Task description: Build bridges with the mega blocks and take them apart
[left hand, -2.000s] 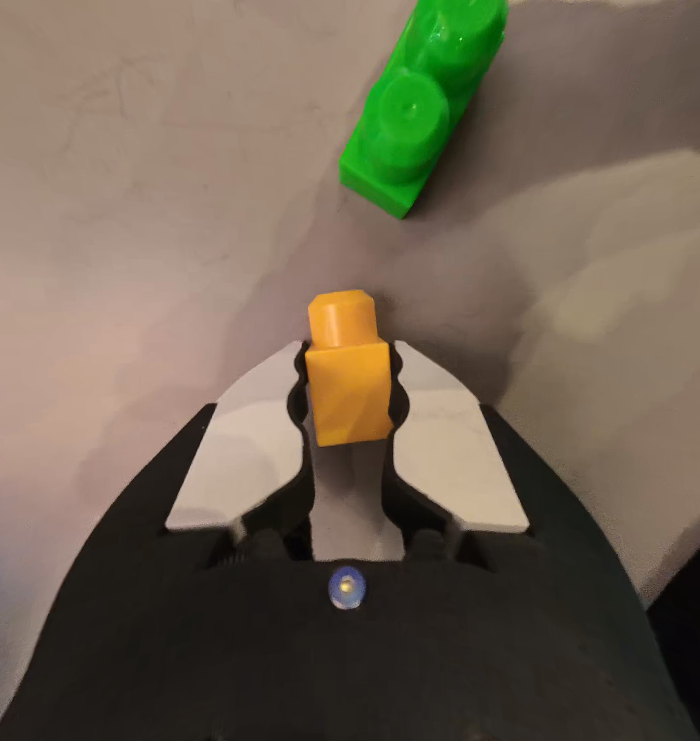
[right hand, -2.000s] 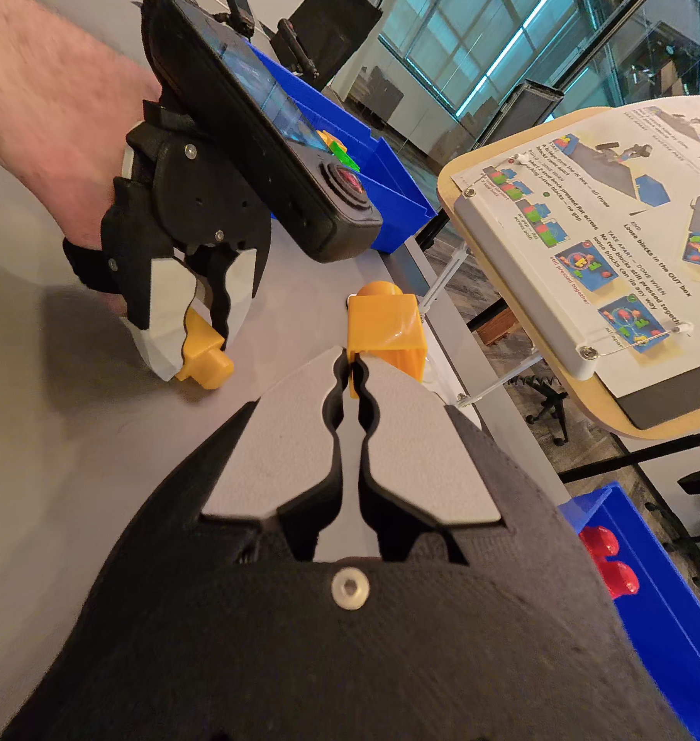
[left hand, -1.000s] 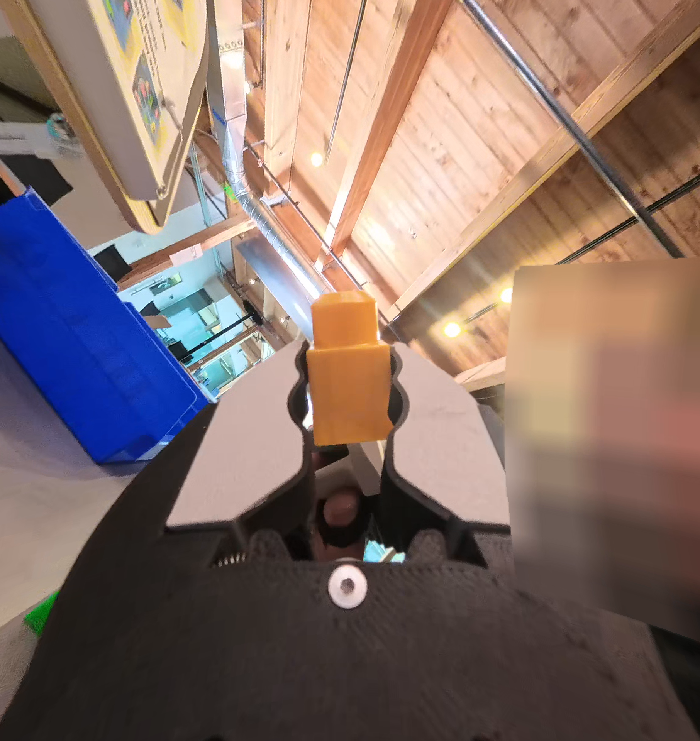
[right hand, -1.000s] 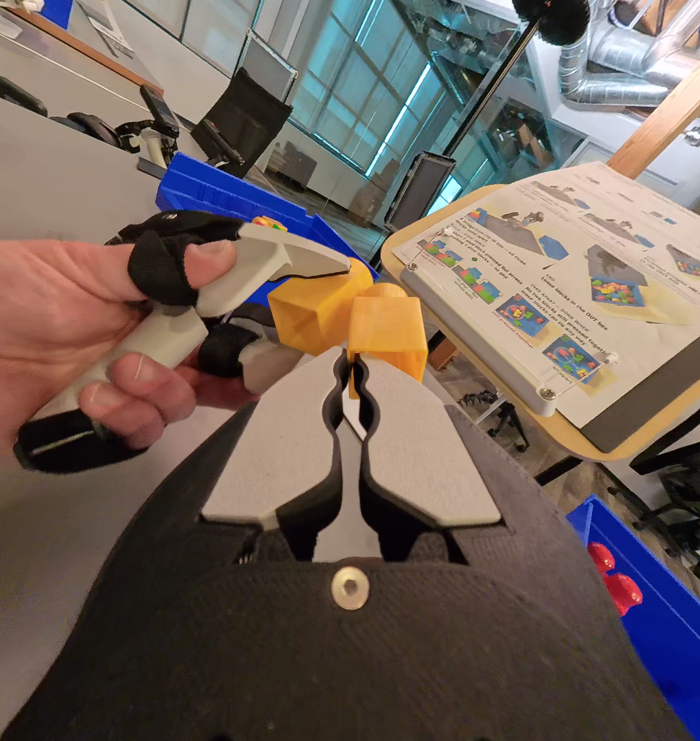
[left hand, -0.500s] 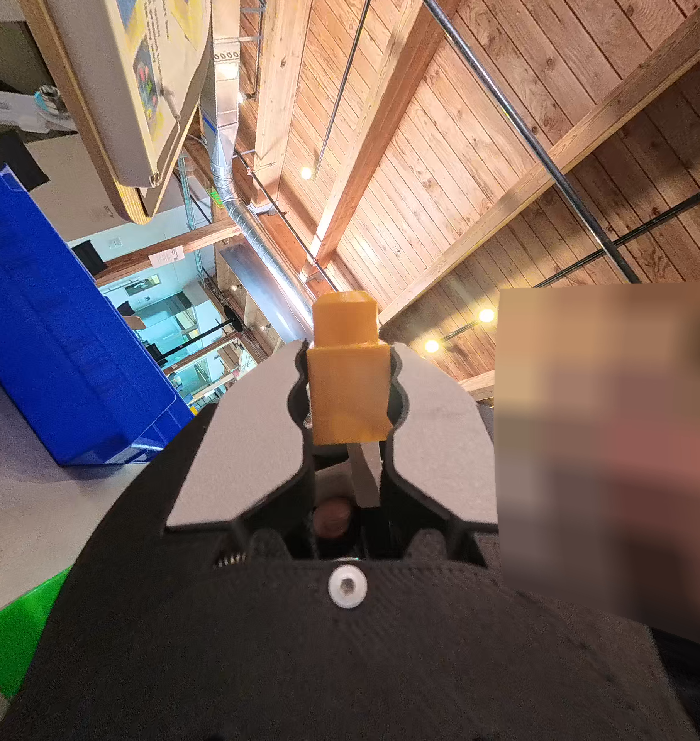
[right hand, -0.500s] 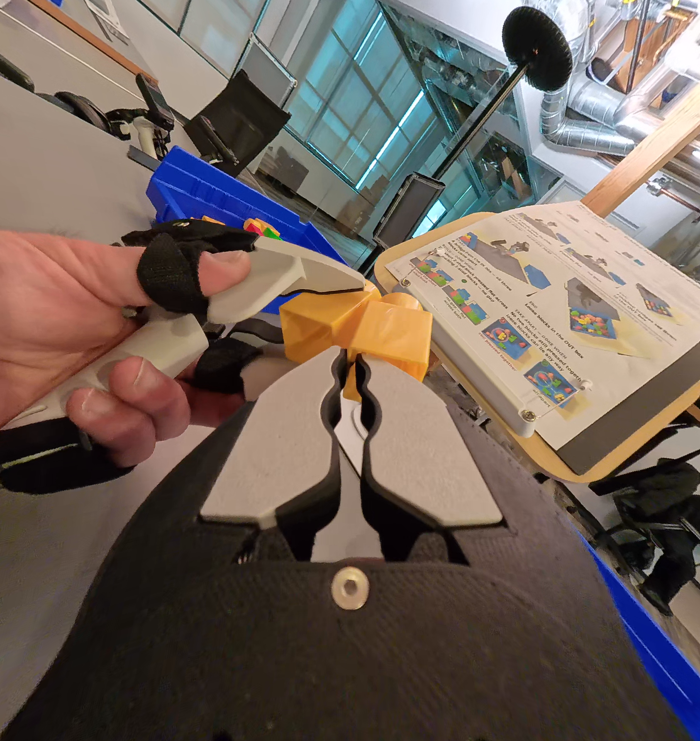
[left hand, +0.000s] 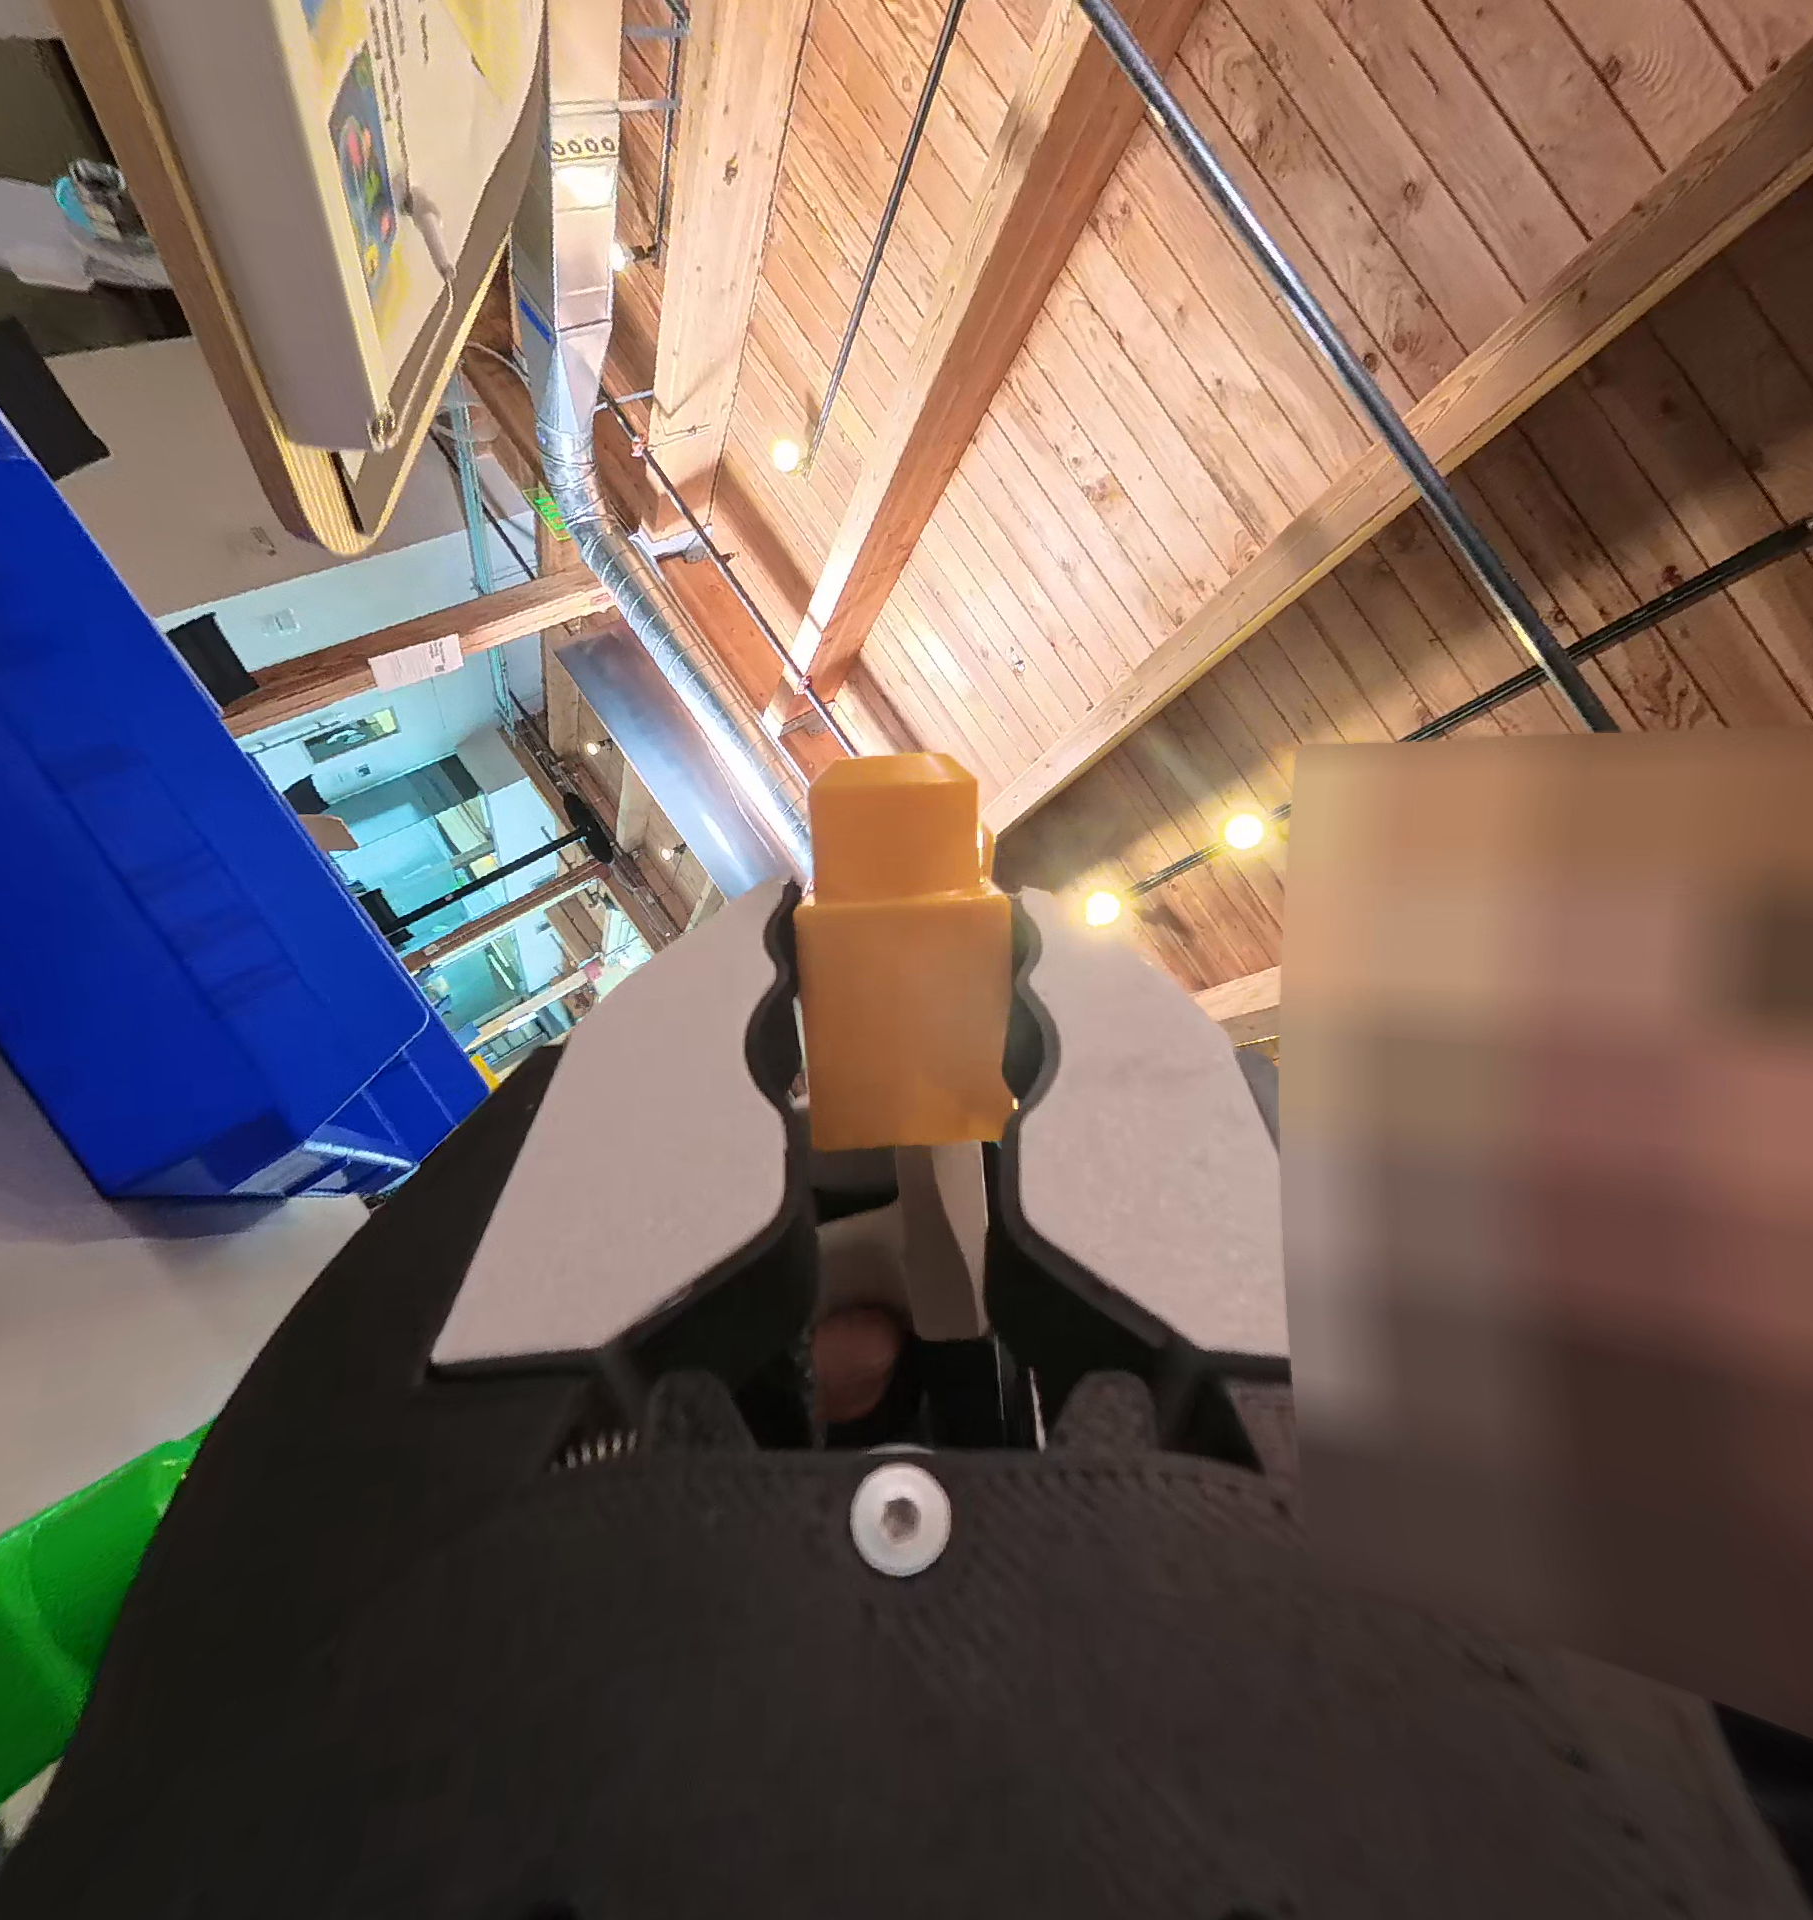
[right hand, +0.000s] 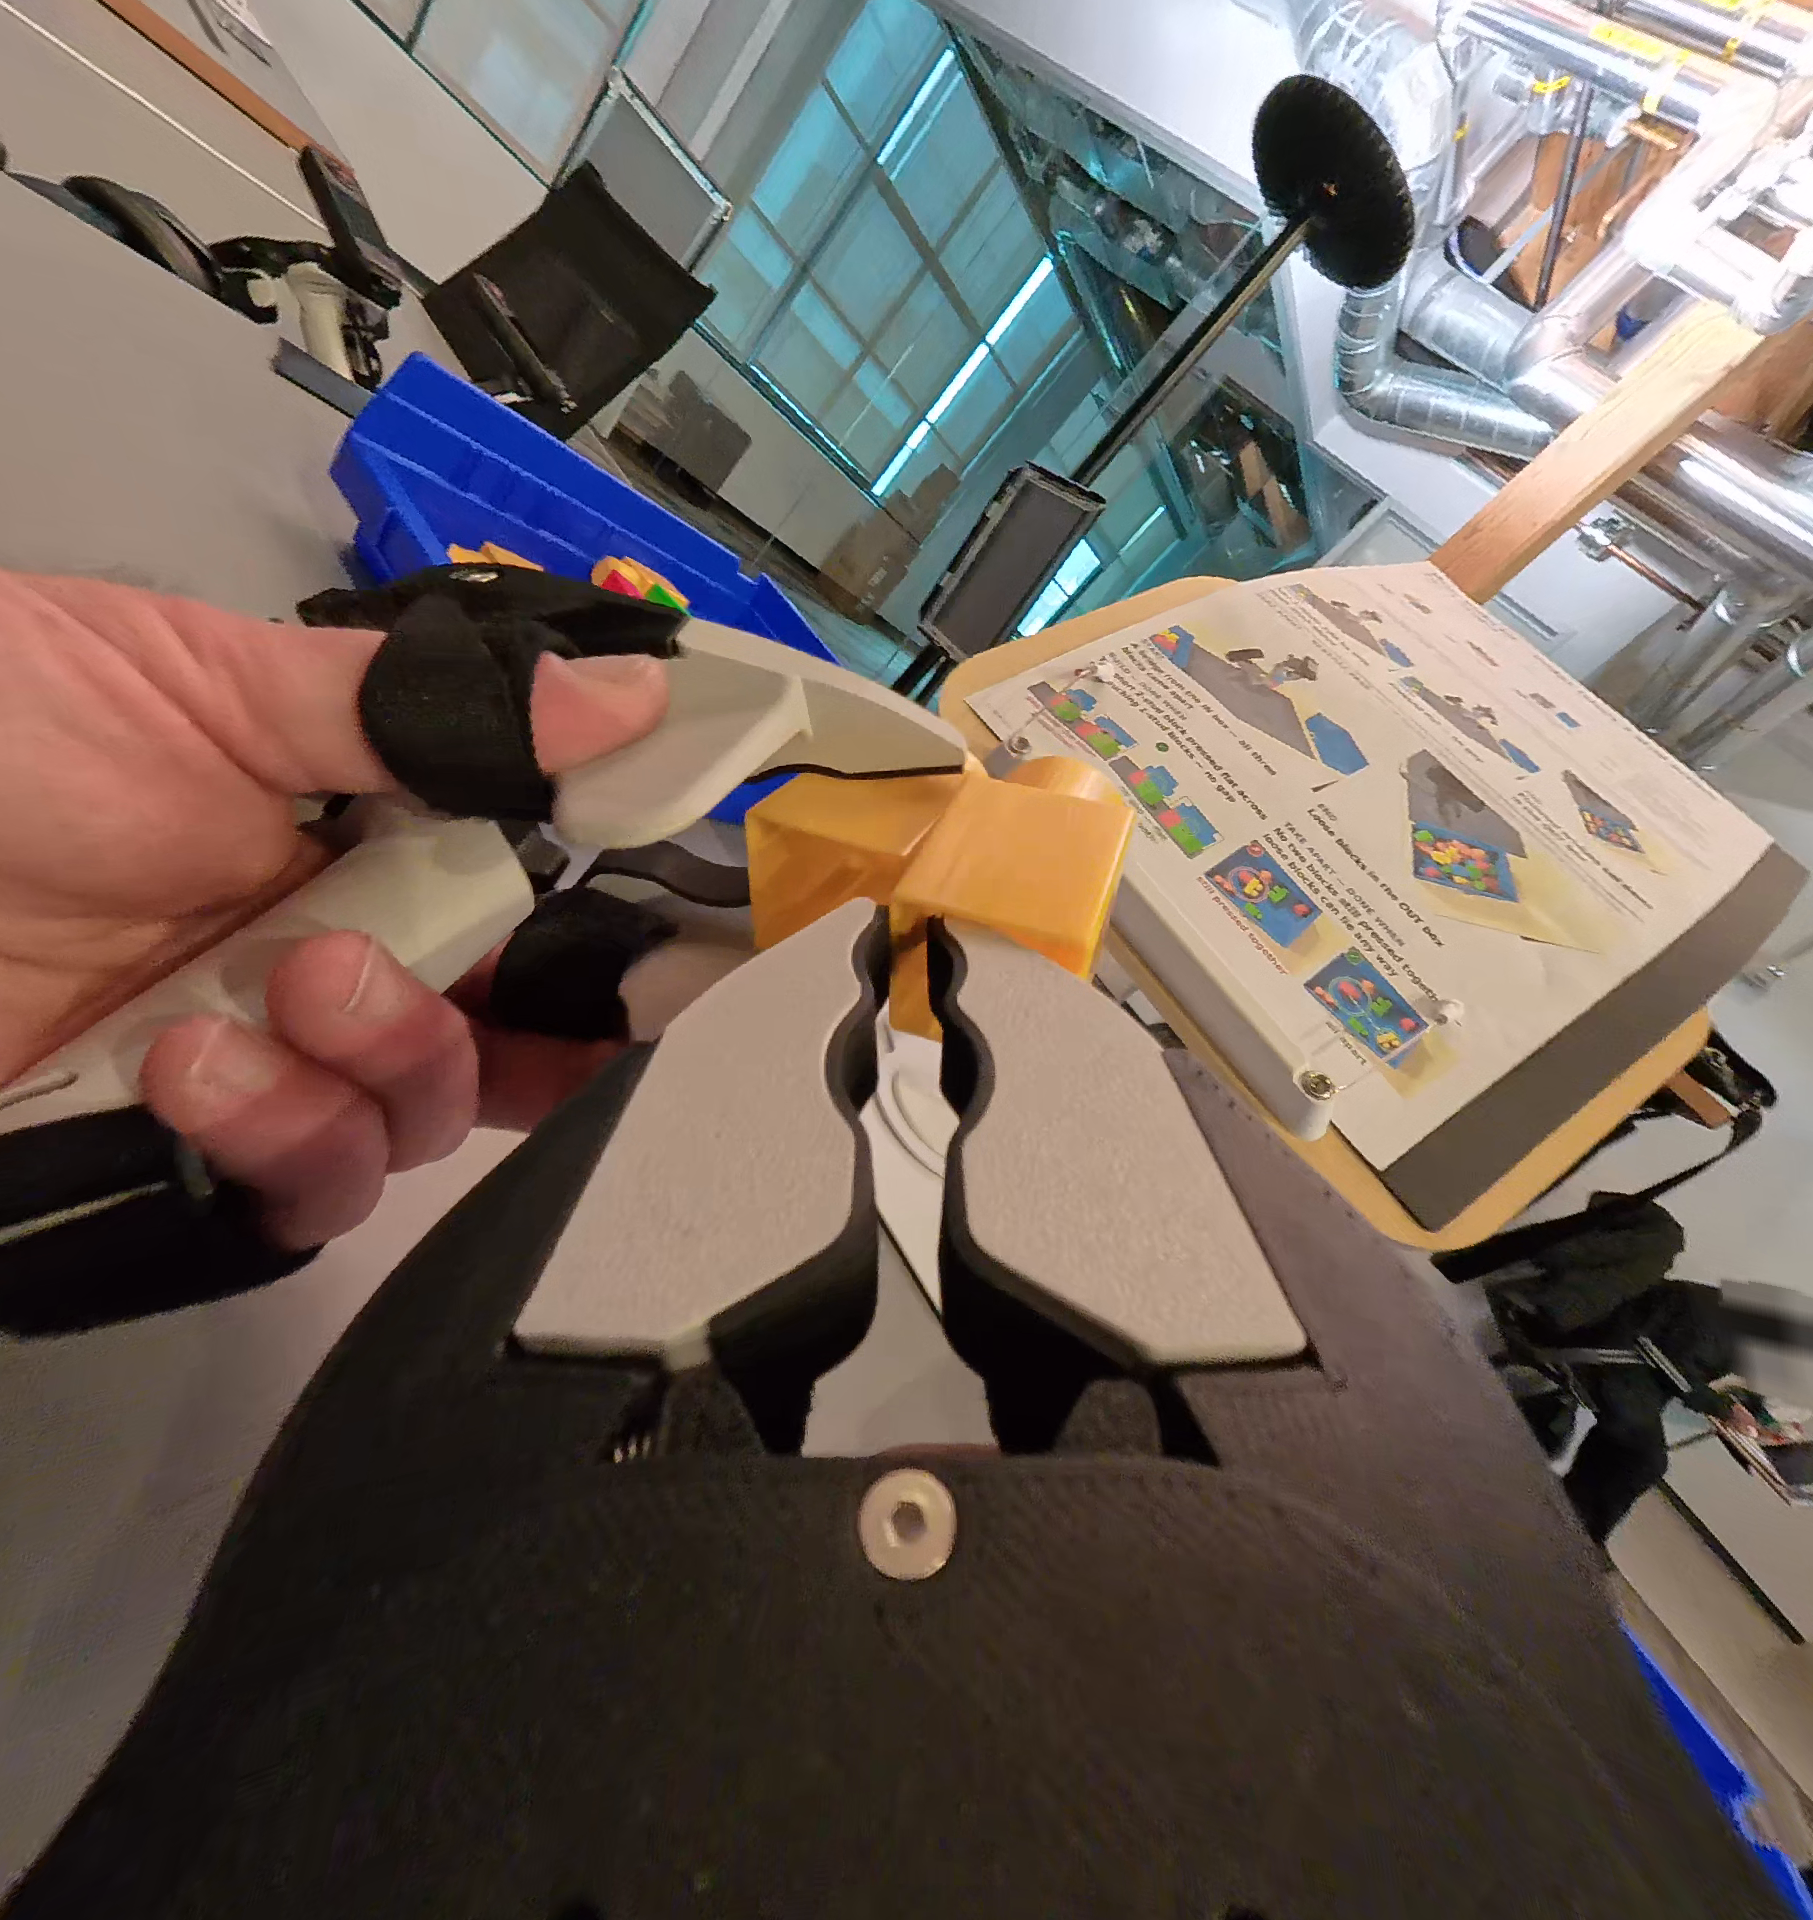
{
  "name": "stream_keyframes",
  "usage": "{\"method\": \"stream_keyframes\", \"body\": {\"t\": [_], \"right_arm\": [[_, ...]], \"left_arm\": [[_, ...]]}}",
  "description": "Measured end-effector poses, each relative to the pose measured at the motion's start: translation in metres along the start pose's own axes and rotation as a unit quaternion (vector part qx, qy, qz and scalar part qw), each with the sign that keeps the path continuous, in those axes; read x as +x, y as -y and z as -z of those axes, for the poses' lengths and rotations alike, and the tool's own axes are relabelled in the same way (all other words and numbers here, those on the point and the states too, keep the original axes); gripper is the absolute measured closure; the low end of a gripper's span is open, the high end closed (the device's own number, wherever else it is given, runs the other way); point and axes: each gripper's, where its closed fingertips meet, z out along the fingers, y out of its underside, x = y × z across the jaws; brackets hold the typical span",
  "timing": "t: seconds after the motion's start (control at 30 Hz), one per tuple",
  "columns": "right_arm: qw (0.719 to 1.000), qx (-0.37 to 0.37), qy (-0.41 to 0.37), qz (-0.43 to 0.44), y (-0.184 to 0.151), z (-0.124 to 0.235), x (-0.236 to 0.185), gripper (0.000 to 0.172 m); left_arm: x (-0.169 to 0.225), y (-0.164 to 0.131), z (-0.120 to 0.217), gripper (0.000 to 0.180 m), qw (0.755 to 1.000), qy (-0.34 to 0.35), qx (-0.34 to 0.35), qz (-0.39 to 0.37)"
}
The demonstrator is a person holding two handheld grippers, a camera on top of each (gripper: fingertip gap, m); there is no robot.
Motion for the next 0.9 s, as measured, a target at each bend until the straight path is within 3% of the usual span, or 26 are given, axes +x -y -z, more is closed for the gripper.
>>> {"method": "stream_keyframes", "body": {"t": [0.6, 0.77, 0.9], "right_arm": [[0.999, -0.031, -0.027, 0.019, -0.006, 0.001, 0.016, 0.166], [1.0, 0.005, 0.019, -0.02, 0.0, 0.01, 0.013, 0.167], [0.992, 0.033, 0.107, -0.051, -0.001, 0.021, 0.001, 0.167]], "left_arm": [[-0.001, -0.025, -0.008, 0.144, 1.0, -0.011, -0.011, 0.008], [0.003, -0.011, 0.009, 0.134, 0.999, 0.007, -0.021, -0.041], [0.003, 0.01, 0.023, 0.129, 0.992, 0.041, -0.054, -0.105]]}}
